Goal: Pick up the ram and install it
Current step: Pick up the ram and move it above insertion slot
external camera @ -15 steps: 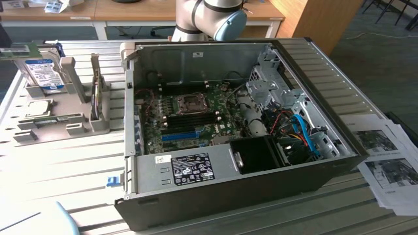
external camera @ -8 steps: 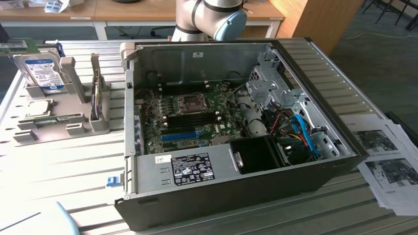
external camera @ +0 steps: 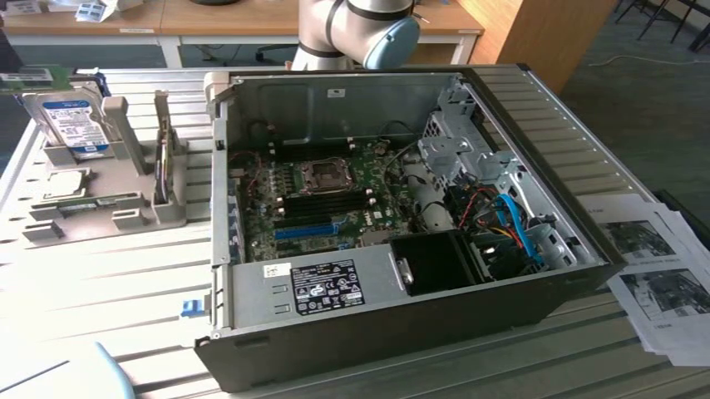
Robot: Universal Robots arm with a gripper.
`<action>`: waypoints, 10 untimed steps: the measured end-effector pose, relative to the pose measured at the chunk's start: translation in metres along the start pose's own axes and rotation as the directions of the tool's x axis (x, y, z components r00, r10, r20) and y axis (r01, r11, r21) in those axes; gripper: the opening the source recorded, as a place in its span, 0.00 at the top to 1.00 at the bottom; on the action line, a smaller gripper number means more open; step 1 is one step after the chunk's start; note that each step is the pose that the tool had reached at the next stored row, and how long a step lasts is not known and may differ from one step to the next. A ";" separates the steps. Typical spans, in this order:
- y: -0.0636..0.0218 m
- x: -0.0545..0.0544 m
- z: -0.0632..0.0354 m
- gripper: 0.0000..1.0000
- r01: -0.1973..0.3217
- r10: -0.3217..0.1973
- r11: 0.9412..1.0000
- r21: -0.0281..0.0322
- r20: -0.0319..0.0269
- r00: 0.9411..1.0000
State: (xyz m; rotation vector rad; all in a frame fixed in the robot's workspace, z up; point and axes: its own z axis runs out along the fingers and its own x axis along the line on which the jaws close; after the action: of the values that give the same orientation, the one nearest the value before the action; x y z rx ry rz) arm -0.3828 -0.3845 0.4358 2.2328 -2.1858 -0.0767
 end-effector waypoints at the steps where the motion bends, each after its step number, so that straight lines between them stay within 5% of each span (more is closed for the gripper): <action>1: -0.0020 0.000 -0.0001 0.89 0.000 0.000 1.000 -0.002 0.000 1.000; 10: -0.0175 0.000 -0.0008 0.89 0.000 0.000 1.000 -0.016 0.000 1.000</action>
State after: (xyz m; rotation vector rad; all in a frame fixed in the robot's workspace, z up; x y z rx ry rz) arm -0.3653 -0.3845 0.4358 2.2242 -2.1777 -0.0946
